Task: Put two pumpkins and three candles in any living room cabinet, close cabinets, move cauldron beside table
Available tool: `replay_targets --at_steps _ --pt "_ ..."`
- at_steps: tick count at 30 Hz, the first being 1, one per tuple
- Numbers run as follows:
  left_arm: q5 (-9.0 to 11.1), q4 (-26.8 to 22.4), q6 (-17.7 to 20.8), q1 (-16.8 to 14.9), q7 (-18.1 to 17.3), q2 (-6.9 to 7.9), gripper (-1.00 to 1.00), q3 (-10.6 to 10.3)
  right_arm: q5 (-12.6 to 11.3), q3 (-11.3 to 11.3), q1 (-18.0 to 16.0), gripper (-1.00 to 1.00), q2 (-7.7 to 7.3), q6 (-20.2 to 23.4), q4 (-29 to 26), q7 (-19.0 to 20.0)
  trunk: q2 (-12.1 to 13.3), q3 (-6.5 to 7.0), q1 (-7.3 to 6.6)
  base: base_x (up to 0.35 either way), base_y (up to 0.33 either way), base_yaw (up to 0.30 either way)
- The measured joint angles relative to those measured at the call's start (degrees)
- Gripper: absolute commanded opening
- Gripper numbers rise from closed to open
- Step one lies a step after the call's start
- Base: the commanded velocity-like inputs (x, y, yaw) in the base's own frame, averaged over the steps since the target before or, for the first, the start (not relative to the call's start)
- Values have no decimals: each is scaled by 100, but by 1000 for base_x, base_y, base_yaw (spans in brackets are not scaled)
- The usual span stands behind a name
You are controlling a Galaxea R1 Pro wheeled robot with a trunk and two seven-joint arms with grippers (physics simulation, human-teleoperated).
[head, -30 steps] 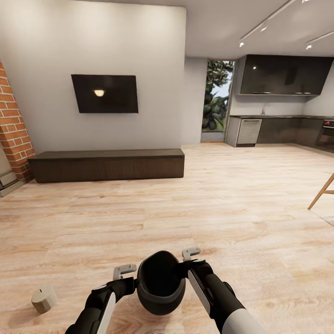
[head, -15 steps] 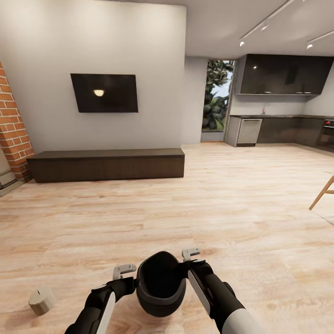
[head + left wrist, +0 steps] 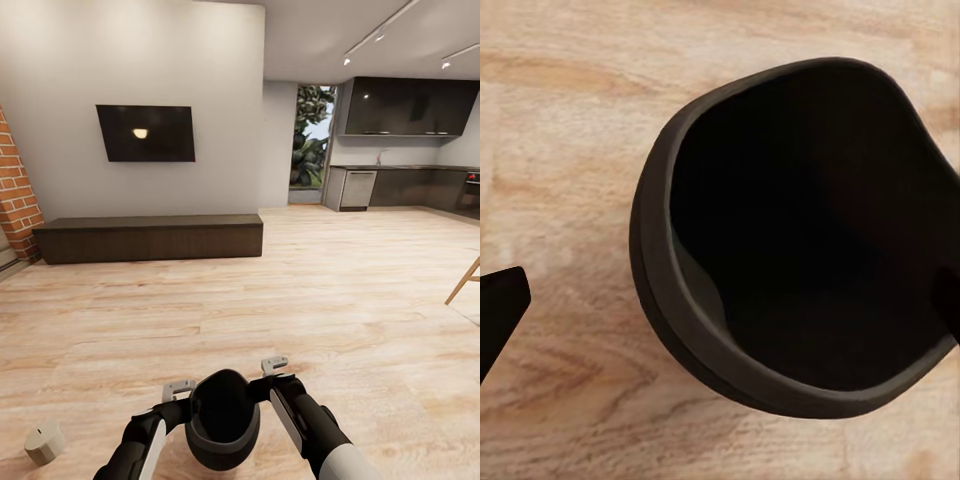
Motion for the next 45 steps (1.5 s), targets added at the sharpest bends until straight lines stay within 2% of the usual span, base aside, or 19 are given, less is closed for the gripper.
replay_targets --at_steps 3,8,25,45 --pt "0 0 -3 0 4 4 100 0 0 1 1 100 0 3 44 0 0 0 0 0 -1 0" --pt "0 0 -8 0 7 5 100 0 0 1 0 100 0 4 82 0 -199 -89 109 0 0 0" --pt "8 0 -13 0 7 8 100 6 -9 0 0 100 0 26 35 27 -223 -466 154 0 0 0" --pt "9 -8 -2 0 16 0 100 2 -12 1 -1 100 0 6 61 35 -223 -466 154 98 0 0"
